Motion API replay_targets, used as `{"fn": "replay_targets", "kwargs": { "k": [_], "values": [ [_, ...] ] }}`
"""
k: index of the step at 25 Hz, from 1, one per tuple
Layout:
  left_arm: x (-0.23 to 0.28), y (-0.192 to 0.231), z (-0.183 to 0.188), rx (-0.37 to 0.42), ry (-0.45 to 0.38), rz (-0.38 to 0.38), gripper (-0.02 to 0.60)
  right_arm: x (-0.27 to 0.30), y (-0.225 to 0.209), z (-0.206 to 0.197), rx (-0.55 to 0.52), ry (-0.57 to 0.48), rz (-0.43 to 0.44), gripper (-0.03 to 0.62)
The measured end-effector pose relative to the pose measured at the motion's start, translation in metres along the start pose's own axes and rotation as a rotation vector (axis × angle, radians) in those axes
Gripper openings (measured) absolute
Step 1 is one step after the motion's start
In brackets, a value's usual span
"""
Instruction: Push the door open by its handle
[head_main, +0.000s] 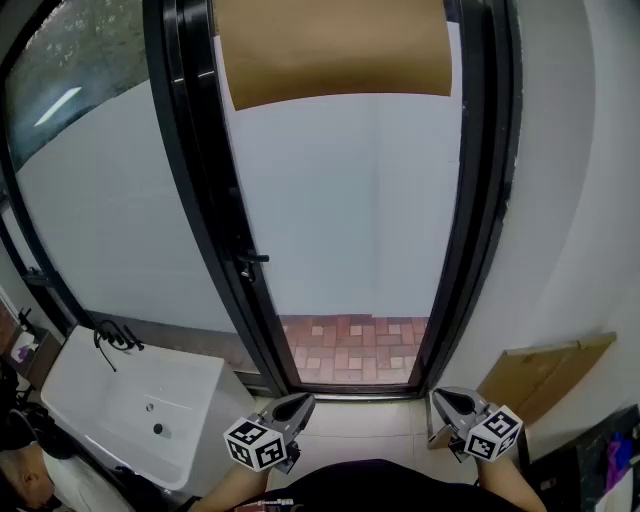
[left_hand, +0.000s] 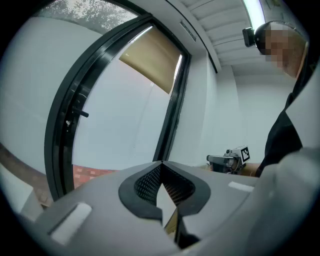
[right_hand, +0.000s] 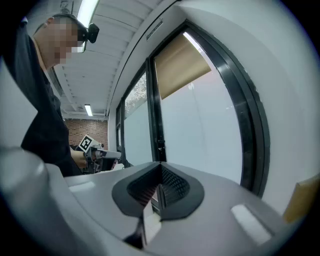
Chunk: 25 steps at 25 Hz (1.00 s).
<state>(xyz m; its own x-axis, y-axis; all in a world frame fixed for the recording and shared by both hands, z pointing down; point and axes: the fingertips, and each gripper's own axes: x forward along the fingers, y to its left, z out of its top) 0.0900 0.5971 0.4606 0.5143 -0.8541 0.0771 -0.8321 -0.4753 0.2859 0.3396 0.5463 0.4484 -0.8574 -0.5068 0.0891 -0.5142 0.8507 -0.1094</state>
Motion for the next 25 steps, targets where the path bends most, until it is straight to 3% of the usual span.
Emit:
{"fn": "replay_targets", "kwargs": {
  "k": [14,19,25],
  "values": [
    [0.016,0.018,0.016,-0.003,-0.031,0.111,0.002,0.004,-0.031,-0.015,0.032,0.009,0.062,0.000],
    [0.021,0.065,0.034,-0.004,-0.064,0.119,0.002,0.050,-0.042,-0.015,0.031,0.023,0.056,0.000],
    [0.050,0.175,0.066,-0.006,-0.126,0.089,0.002,0.155,-0.065,-0.002,-0.020,0.001,0.029,0.000]
  ]
}}
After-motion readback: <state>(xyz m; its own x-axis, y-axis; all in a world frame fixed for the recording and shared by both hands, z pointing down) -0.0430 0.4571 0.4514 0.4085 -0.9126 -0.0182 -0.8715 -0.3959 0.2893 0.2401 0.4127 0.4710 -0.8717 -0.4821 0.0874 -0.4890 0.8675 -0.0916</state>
